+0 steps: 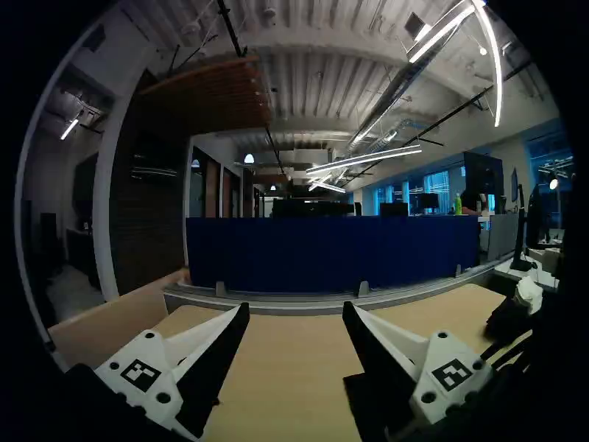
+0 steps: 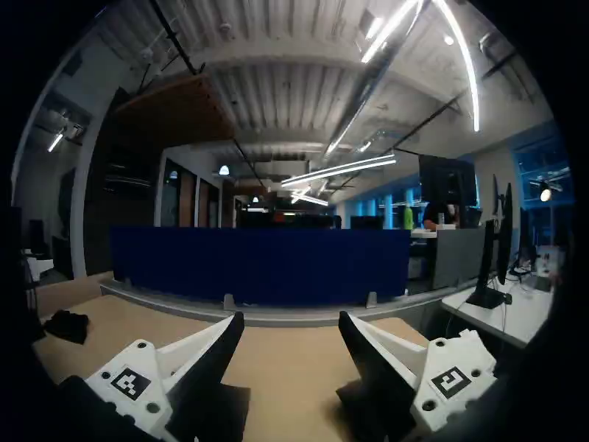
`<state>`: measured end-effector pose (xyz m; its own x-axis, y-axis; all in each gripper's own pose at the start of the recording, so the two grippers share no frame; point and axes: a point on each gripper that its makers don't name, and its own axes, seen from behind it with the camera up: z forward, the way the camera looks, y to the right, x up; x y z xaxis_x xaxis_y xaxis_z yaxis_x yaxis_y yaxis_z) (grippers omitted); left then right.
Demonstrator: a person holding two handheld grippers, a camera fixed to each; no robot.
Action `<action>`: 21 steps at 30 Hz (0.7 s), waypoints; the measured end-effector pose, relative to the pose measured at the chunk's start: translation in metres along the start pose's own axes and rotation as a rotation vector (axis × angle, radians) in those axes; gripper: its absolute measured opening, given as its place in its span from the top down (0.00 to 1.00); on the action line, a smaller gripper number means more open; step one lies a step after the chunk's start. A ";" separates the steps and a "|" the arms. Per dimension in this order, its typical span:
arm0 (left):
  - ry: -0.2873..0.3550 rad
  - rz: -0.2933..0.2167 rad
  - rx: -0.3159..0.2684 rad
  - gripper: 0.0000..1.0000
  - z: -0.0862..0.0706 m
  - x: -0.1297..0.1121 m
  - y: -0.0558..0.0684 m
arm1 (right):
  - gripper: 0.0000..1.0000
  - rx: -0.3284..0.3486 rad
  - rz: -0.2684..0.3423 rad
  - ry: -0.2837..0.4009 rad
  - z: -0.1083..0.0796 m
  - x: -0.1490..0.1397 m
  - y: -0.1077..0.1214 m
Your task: Fold towel
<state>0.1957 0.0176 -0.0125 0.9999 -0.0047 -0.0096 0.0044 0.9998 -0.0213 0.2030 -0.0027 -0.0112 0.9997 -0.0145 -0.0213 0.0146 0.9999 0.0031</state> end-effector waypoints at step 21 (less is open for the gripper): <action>-0.209 0.109 -0.348 0.06 -0.023 0.001 0.092 | 0.00 0.363 -0.122 -0.204 -0.009 0.013 -0.062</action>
<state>0.1970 0.1092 -0.0375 0.9751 0.1412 0.1712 -0.0695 0.9270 -0.3685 0.2153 -0.0651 -0.0210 0.9734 -0.1694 0.1543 0.1032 0.9253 0.3650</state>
